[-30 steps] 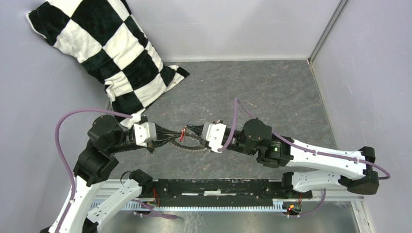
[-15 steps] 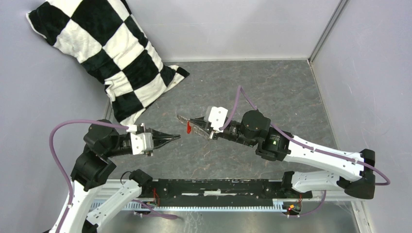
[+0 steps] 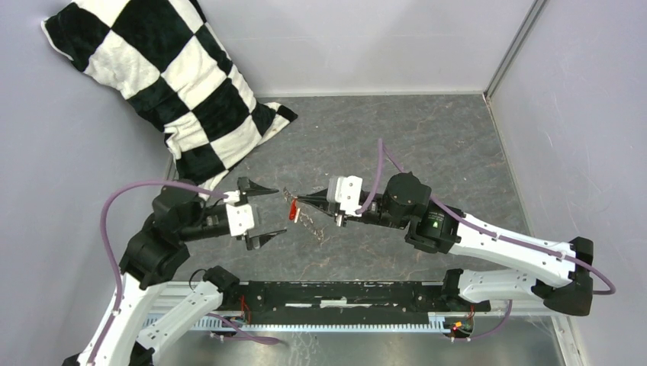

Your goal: Put the keys on the keyring

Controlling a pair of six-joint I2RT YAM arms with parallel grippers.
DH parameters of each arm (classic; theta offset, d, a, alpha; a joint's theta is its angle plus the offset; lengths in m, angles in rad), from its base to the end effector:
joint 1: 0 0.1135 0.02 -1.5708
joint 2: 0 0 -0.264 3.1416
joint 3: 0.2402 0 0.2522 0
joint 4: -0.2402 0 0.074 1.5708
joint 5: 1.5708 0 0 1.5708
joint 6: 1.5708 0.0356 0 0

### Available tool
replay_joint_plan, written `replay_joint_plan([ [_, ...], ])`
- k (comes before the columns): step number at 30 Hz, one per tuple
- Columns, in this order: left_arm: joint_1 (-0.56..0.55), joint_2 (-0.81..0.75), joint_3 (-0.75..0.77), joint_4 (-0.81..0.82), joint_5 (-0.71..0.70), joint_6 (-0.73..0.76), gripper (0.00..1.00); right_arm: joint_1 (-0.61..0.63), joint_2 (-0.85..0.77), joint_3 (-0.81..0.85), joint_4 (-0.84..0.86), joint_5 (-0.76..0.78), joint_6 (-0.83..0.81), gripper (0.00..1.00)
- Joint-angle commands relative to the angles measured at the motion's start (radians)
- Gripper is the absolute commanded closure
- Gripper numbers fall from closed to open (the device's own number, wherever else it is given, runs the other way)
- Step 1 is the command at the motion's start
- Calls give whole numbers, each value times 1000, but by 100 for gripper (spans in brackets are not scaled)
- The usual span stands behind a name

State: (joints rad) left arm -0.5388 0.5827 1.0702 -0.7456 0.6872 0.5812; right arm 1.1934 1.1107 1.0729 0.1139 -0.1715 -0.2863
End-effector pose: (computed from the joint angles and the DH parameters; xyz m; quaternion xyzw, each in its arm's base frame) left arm 0.0623 -0.0635 0.4006 0.5704 0.5228 -0.2546 0.5801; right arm 0.0896 0.2426 0.4090 -0.5029 0.4578 0.3725 0.6314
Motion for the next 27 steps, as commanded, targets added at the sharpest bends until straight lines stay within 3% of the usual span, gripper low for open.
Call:
replay_joint_plan([
  [1, 2, 70, 35, -115, 55, 172, 7, -9, -35, 7, 74, -141, -42, 99],
  [6, 2, 147, 107, -149, 145, 257, 8, -17, -39, 12, 72, -232, -64, 99],
  [10, 2, 157, 130, -170, 132, 398, 9, -28, -42, 22, 59, -302, -71, 99],
  [14, 2, 155, 150, -139, 85, 377, 11, -36, -43, 28, 51, -326, -68, 99],
  [22, 1, 176, 190, -161, 264, 337, 8, -45, -17, 55, 46, -388, -54, 99],
  [27, 0, 207, 180, -181, 312, 367, 15, -47, -5, 66, 50, -408, -49, 99],
])
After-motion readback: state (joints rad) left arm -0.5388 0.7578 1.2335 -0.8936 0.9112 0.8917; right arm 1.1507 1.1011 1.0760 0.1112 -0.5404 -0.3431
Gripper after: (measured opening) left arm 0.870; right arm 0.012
